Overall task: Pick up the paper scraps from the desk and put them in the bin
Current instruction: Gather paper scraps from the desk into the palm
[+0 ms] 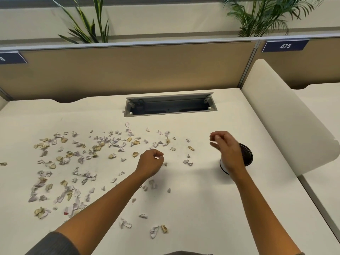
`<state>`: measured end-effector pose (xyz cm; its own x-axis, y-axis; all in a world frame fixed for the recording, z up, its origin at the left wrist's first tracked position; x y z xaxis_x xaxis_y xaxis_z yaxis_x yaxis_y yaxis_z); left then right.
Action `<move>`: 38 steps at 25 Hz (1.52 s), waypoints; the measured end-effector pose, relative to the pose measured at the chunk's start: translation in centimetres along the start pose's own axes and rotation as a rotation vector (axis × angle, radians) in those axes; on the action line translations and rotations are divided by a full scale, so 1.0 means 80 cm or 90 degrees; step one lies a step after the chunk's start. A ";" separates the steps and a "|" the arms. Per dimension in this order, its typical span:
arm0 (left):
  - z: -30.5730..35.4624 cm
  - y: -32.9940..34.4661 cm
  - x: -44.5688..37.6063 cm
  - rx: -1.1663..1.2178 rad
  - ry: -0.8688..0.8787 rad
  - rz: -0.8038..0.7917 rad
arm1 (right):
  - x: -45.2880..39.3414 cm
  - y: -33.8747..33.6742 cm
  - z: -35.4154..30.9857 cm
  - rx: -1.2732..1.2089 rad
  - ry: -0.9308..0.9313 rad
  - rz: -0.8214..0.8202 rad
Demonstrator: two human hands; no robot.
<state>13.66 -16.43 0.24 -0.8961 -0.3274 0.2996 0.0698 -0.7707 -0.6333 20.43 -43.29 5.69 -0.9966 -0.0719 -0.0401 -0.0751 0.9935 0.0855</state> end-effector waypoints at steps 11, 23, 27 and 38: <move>0.034 0.027 -0.067 -0.319 0.121 -0.035 | -0.009 0.058 0.108 0.418 0.144 -0.195; 0.014 0.054 -0.071 -0.435 0.217 -0.074 | -0.049 0.101 0.127 0.650 0.081 -0.341; 0.006 0.042 -0.061 -0.470 0.222 -0.061 | -0.019 0.095 0.128 0.638 0.058 -0.363; -0.013 0.038 -0.001 -0.535 0.206 -0.004 | 0.057 0.085 0.130 0.652 -0.013 -0.251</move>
<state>13.48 -18.20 -2.48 -0.9839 -0.0562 0.1699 -0.1654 -0.0767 -0.9832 15.70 -35.92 -4.28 -0.9074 -0.4082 0.0999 -0.3155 0.5046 -0.8037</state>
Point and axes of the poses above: each hand's wrist, its own x-axis away from the middle knuckle, its own y-axis out of the palm, z = x × y, the point moved 6 cm from there along -x, towards the middle knuckle, and after that the axes turned 4 degrees about -x, right-handed, at the moved point
